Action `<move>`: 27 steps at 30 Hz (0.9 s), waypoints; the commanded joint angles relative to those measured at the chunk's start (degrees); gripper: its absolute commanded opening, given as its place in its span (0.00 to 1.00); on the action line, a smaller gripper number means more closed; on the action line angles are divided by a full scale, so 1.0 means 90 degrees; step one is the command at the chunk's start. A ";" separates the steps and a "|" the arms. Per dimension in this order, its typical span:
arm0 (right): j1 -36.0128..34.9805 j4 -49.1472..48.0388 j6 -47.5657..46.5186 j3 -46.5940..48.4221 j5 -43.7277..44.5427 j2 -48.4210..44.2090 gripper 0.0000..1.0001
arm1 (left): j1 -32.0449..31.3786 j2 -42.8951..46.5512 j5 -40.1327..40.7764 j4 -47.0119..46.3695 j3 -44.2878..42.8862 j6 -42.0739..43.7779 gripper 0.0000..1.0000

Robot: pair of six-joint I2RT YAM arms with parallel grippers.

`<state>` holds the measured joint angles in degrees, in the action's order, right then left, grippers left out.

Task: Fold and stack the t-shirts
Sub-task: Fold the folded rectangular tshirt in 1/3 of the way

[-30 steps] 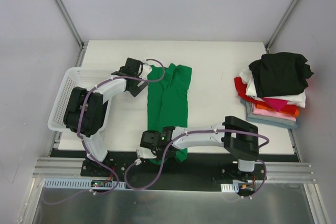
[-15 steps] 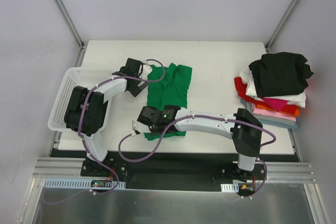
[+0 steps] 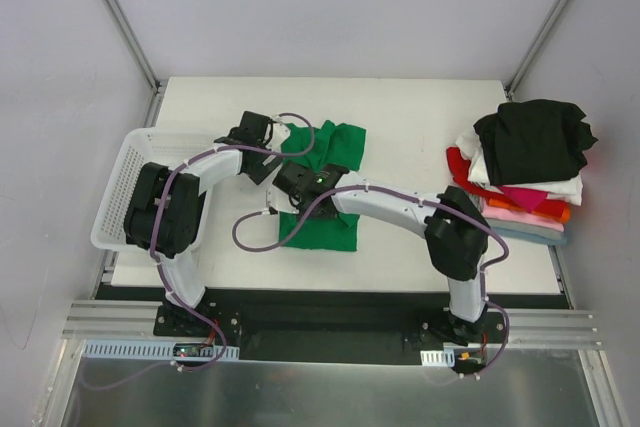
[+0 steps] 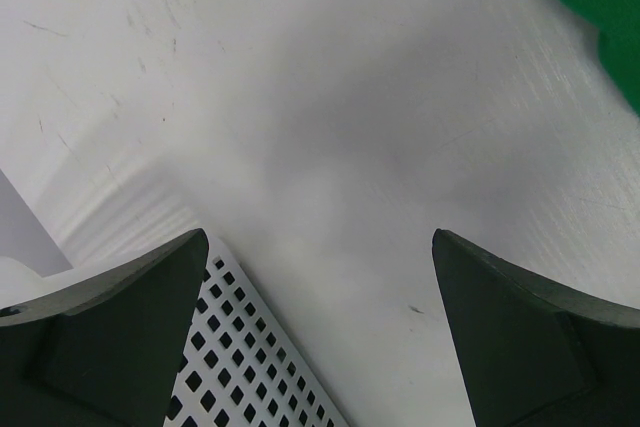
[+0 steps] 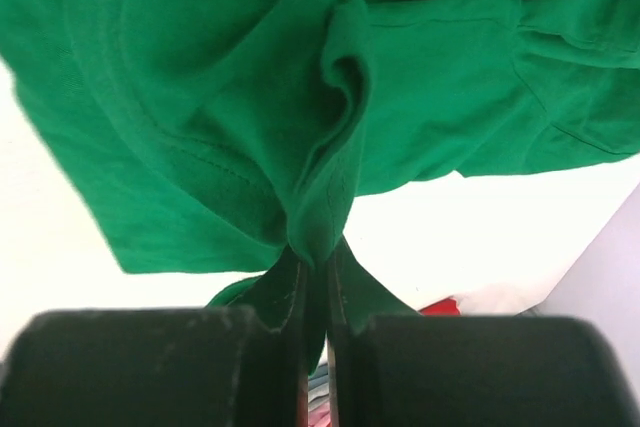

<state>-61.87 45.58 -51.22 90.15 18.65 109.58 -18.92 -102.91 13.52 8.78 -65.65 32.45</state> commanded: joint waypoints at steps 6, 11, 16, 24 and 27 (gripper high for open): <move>0.0341 -0.0172 -0.0471 0.0559 -0.0305 0.0870 0.01 | 0.0022 0.0107 -0.0164 -0.0106 0.0068 -0.0031 0.95; 0.0506 -0.0231 -0.0588 0.0823 -0.0383 0.1174 0.01 | 0.0022 0.0126 -0.0193 -0.0106 0.0107 -0.0041 0.95; 0.0604 -0.0289 -0.0666 0.0931 -0.0374 0.1272 0.01 | 0.0022 0.0136 -0.0223 -0.0106 0.0126 -0.0031 0.95; 0.0741 -0.0270 -0.0773 0.1116 -0.0344 0.1369 0.01 | 0.0022 0.0107 -0.0242 -0.0106 0.0097 -0.0041 0.95; 0.0799 -0.0289 -0.0813 0.1145 -0.0325 0.1428 0.01 | 0.0022 0.0126 -0.0242 -0.0116 0.0116 -0.0041 0.95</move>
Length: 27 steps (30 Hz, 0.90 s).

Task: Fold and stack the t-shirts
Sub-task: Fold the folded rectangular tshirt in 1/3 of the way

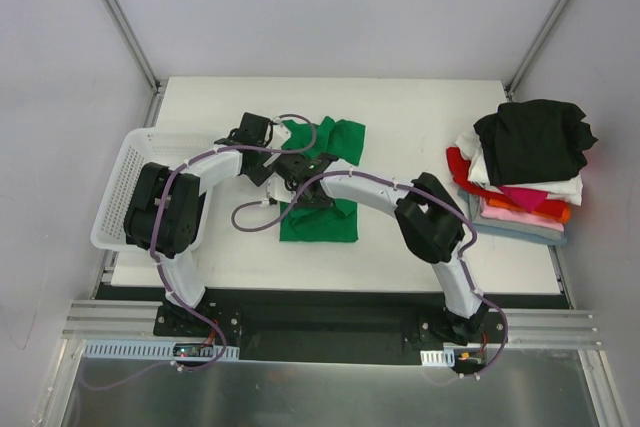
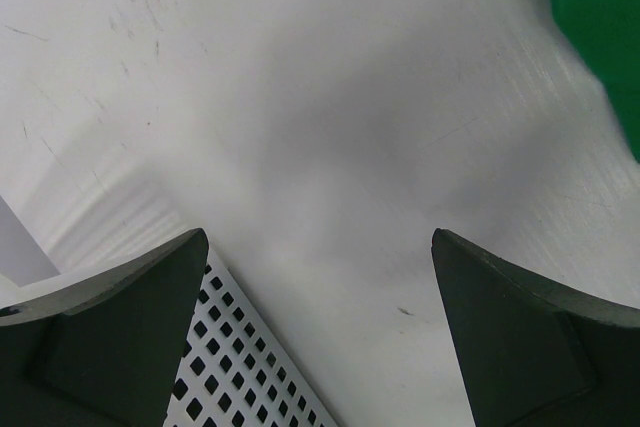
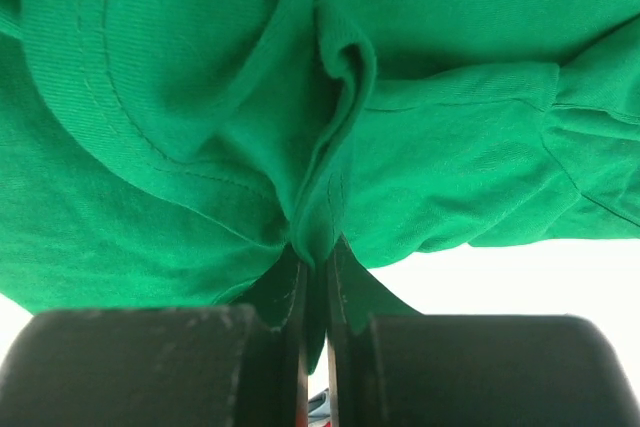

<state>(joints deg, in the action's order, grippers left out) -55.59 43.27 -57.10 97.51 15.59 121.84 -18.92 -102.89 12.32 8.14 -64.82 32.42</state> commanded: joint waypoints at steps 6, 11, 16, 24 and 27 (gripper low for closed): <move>0.0269 -0.0168 -0.0306 0.0522 0.0191 0.0212 0.21 | 0.0022 0.0134 -0.0128 -0.0035 0.0073 -0.0087 0.95; 0.0366 -0.0266 -0.0384 0.0688 0.0327 0.0202 0.39 | 0.0022 0.0153 -0.0128 -0.0036 0.0083 -0.0087 0.95; 0.0454 -0.0295 -0.0442 0.0796 0.0425 0.0202 0.48 | 0.0031 0.0182 -0.0118 -0.0035 0.0083 -0.0087 0.95; 0.0620 -0.0491 -0.0608 0.0971 0.0552 0.0407 0.48 | 0.0041 0.0221 0.0203 -0.0074 -0.0064 -0.0136 0.95; 0.0747 -0.0715 -0.0726 0.1020 0.0669 0.0505 0.48 | 0.0080 0.0221 0.0340 -0.0133 -0.0142 -0.0195 0.95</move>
<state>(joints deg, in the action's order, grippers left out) -50.39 39.11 -61.76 103.96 19.40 125.40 -18.90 -102.89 12.75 7.86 -64.71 32.01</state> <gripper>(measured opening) 0.482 0.951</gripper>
